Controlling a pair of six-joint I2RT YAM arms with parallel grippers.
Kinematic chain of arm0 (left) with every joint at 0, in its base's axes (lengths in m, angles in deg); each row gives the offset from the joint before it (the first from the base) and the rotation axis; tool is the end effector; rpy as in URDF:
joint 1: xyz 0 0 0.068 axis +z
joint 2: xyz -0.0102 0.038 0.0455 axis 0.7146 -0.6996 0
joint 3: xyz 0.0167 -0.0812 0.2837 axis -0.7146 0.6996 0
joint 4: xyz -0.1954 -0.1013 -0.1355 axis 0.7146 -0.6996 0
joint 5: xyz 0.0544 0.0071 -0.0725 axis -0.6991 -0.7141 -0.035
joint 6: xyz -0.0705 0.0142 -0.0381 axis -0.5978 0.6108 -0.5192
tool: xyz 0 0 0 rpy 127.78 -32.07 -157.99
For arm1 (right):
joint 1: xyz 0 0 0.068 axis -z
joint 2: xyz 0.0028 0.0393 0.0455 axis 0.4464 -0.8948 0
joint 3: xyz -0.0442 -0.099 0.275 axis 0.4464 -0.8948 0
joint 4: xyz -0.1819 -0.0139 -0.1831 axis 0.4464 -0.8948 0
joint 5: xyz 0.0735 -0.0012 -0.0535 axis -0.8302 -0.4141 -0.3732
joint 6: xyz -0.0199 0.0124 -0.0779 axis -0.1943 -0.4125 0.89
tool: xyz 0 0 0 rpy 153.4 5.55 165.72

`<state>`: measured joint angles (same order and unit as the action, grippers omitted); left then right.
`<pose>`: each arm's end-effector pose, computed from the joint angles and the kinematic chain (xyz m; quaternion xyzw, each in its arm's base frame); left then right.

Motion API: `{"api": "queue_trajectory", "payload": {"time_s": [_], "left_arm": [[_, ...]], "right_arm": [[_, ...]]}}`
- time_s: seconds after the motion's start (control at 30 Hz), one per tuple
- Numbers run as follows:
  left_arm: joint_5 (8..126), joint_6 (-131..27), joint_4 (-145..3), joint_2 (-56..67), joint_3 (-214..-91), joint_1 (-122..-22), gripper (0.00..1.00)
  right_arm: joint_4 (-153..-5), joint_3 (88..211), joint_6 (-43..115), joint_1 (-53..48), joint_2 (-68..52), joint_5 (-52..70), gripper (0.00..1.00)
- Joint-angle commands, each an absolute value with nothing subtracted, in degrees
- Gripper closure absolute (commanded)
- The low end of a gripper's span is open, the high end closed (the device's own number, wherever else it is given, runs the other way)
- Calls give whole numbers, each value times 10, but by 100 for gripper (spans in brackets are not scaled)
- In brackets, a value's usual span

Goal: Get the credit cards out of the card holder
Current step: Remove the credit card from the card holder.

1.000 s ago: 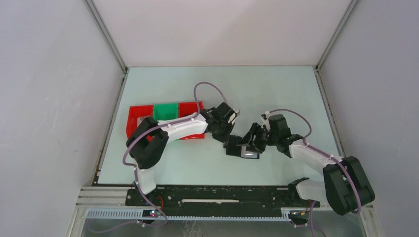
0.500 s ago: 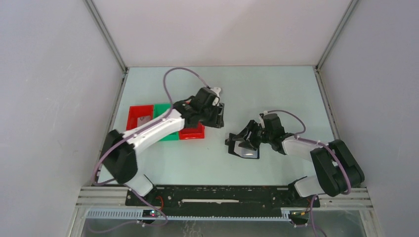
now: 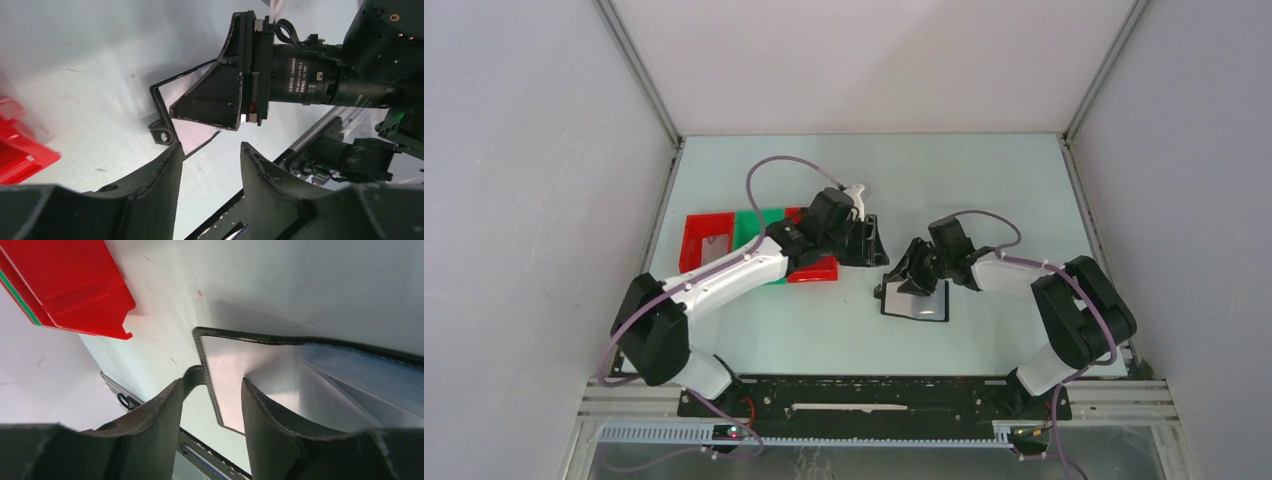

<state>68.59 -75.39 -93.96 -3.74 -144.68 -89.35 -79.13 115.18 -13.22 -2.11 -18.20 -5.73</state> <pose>0.2433 -0.2497 0.2790 0.1076 0.9009 -0.3218 0.2706 0.2663 0.1756 0.1484 0.1541 0.9123 0.3581 0.1256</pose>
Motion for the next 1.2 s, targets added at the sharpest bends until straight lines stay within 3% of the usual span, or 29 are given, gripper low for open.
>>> {"api": "queue_trajectory", "payload": {"time_s": [0.0,0.17,0.4,0.53,1.17], "left_arm": [[750,-798,-861,-43,-1429,-897,49],[745,-785,-869,-67,-1459,-913,49],[782,-791,-854,-114,-1506,-942,50],[788,-787,-857,-139,-1528,-955,50],[688,-739,-930,-110,-1465,-926,51]], "right_arm": [[-873,1161,-104,-24,-126,-4,45],[-881,1123,-87,-7,-9,29,43],[-947,1065,-45,108,121,38,41],[-956,1043,-18,161,116,-19,42],[-857,1042,-20,103,-19,-83,38]]}}
